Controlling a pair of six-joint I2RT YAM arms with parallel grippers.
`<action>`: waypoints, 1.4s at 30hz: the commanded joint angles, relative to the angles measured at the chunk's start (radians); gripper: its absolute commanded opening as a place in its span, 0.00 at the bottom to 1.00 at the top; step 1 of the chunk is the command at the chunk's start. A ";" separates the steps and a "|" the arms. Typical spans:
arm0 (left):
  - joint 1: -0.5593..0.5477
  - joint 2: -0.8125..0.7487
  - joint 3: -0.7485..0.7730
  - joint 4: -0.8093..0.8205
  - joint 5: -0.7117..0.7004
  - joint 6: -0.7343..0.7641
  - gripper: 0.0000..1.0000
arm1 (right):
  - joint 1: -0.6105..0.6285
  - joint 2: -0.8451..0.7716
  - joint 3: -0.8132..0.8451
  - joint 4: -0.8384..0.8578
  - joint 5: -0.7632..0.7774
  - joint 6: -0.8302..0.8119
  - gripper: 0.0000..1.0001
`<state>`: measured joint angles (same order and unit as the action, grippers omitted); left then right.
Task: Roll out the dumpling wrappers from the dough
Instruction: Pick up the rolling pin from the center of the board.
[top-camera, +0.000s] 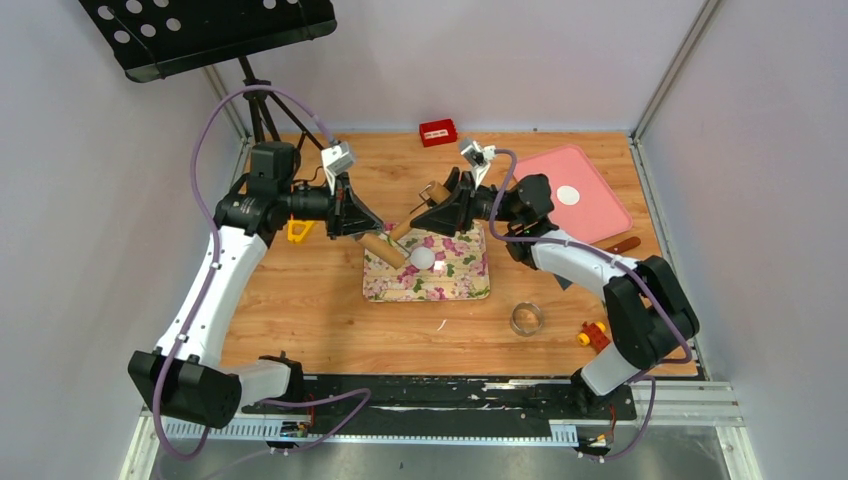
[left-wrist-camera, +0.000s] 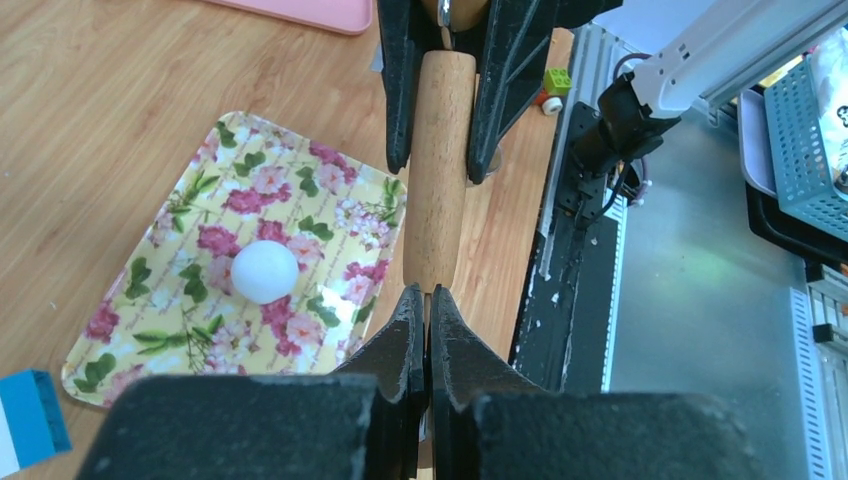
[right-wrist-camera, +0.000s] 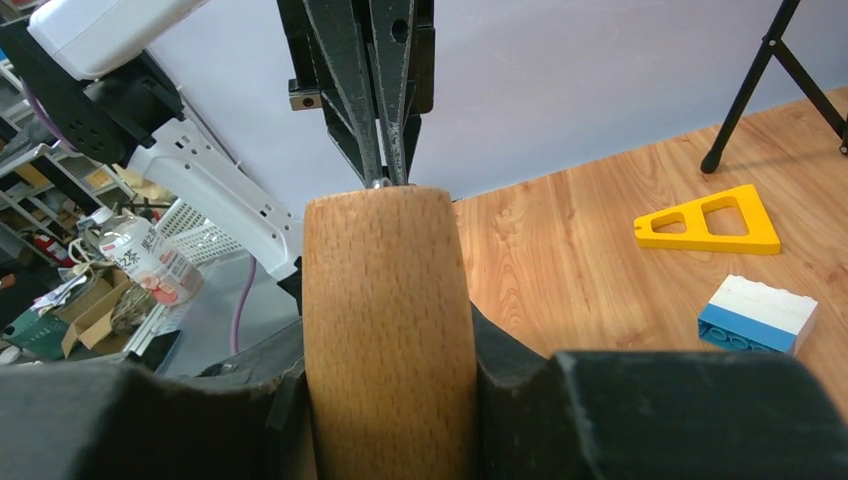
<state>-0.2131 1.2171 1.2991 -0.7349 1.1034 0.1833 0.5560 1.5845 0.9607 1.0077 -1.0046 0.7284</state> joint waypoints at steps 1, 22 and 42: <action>-0.005 -0.018 -0.001 0.098 0.002 -0.039 0.00 | 0.042 -0.036 0.041 -0.096 -0.003 -0.104 0.00; -0.003 0.008 0.054 -0.060 -0.279 0.182 1.00 | 0.093 -0.249 0.249 -1.161 0.543 -1.098 0.00; -0.003 0.137 -0.293 0.339 -0.508 0.249 1.00 | 0.166 -0.091 0.210 -1.071 0.748 -1.113 0.00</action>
<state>-0.2157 1.3155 0.9867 -0.4973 0.6090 0.4206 0.7223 1.4517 1.1034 -0.1211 -0.3008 -0.4377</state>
